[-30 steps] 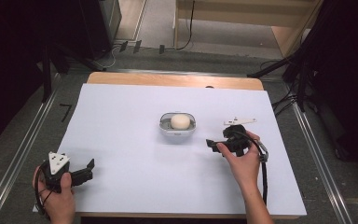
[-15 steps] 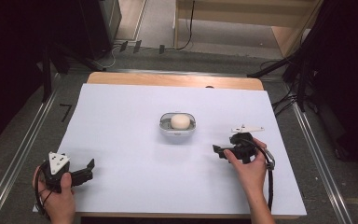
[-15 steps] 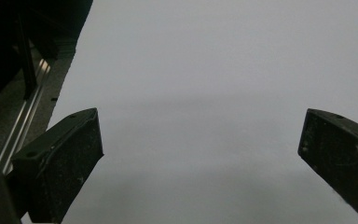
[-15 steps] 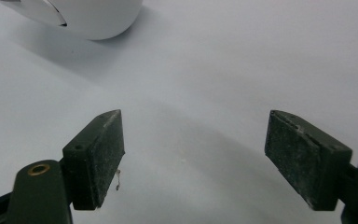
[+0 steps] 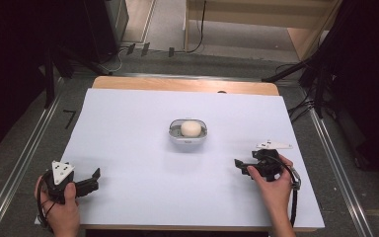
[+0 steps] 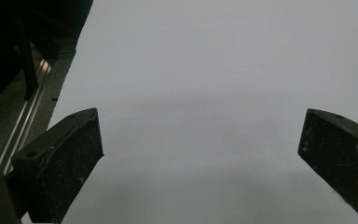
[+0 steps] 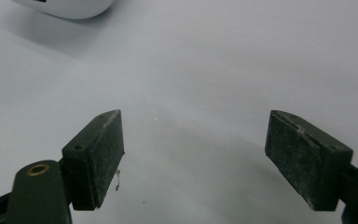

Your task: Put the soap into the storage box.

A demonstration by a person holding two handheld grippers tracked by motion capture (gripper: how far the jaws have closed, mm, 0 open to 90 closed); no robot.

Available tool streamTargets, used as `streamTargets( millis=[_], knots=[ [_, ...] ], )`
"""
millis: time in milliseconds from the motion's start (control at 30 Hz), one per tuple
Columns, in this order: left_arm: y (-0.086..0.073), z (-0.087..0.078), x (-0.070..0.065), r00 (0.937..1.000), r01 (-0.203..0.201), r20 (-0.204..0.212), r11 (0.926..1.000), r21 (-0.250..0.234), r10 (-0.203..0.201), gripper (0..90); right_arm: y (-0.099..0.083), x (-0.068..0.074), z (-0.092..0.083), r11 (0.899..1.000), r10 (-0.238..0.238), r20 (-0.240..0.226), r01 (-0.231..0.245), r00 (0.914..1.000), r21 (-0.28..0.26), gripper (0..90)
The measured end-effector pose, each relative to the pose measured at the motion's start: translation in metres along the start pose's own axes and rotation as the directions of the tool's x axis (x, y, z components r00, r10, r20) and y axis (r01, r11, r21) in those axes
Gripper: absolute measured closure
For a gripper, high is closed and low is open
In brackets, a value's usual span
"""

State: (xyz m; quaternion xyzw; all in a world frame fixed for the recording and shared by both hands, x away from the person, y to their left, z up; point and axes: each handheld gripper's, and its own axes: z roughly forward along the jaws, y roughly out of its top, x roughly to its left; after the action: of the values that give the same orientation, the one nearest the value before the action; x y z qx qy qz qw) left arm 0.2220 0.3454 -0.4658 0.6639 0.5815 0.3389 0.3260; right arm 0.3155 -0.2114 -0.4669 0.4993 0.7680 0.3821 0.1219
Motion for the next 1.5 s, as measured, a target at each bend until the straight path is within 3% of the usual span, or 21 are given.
streamTargets(
  millis=[467, 733, 1500],
  knots=[
    [0.000, 0.000, -0.001, 1.0000, -0.007, 0.000, 1.0000, 0.000, 0.007, 0.1, -0.028, -0.021, -0.021, 0.999, 0.033, -0.001, -0.033, 0.9995, -0.037, 19.4],
    [0.000, 0.000, -0.001, 0.9999, -0.012, -0.004, 0.9999, 0.003, 0.012, 0.1, -0.044, -0.036, -0.041, 0.995, 0.063, 0.018, -0.062, 0.9978, -0.076, 15.2],
    [0.000, 0.000, -0.002, 0.9998, -0.017, -0.005, 0.9999, -0.001, 0.017, 0.1, -0.080, -0.070, -0.079, 0.988, 0.115, 0.086, -0.105, 0.9897, -0.113, 14.2]
  ],
)
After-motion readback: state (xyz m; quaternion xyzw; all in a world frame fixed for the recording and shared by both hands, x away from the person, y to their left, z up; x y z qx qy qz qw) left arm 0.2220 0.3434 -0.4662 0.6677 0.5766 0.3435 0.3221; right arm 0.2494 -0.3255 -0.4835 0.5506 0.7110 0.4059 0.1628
